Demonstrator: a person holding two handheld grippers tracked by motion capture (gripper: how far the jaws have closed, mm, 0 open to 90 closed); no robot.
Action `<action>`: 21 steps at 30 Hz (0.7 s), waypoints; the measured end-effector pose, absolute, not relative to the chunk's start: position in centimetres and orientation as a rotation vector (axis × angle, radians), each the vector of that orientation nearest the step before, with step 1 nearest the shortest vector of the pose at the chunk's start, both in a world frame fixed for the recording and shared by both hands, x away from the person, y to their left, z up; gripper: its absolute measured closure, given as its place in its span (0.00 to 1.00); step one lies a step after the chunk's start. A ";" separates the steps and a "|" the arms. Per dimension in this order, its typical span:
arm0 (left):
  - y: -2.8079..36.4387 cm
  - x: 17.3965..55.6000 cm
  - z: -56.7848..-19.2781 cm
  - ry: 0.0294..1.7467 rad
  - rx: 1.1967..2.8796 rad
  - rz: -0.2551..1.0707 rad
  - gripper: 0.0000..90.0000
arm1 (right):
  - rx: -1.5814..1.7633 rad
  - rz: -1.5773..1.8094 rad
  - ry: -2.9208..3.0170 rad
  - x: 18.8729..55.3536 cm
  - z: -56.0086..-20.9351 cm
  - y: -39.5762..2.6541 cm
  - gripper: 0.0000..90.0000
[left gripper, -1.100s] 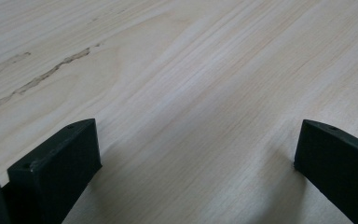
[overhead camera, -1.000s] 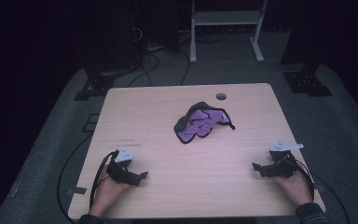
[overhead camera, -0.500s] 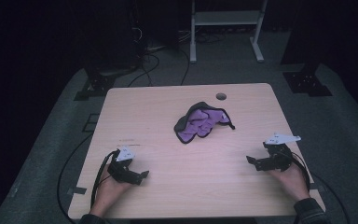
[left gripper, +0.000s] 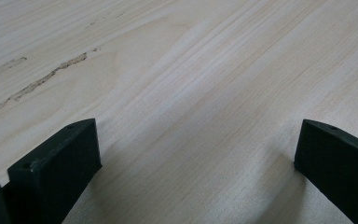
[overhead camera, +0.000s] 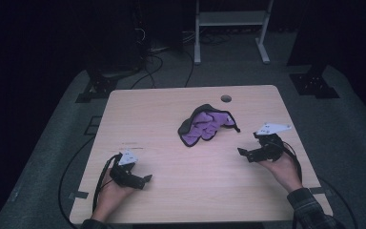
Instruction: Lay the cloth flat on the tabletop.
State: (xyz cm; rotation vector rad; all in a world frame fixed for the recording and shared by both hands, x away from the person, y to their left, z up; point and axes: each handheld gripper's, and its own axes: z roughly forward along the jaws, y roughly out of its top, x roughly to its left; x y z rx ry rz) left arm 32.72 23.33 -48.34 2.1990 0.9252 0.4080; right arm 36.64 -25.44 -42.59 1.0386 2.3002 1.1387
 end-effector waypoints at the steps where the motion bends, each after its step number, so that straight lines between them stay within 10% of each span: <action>1: 23.3 32.7 -48.3 0.925 2.199 0.408 0.00 | 1.031 1.152 2.300 36.9 -42.5 -25.2 0.08; 21: 23.3 32.7 -48.4 0.926 2.195 0.410 0.00 | 1.023 1.243 2.296 42.0 -42.1 -20.5 0.14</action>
